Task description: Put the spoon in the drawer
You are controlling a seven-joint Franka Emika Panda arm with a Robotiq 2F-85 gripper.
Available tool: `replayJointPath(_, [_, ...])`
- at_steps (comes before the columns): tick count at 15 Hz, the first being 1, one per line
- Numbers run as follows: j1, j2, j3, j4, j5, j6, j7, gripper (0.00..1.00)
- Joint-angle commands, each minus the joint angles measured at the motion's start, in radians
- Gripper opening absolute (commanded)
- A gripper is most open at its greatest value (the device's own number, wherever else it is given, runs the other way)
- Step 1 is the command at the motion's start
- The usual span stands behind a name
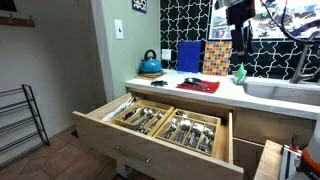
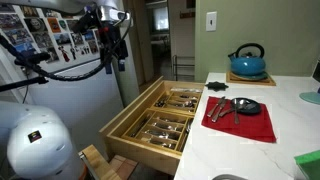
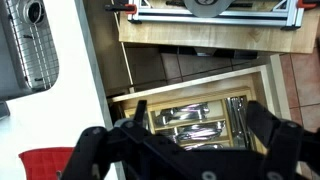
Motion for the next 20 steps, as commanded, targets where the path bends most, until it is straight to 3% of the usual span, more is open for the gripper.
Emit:
replayJointPath(1, [0.033,0.005,-0.022,0.003,-0.011,-0.005,0.018,1.00])
replayJointPath(20, [0.030,0.010,-0.037,0.000,-0.028,0.021,0.001,1.00])
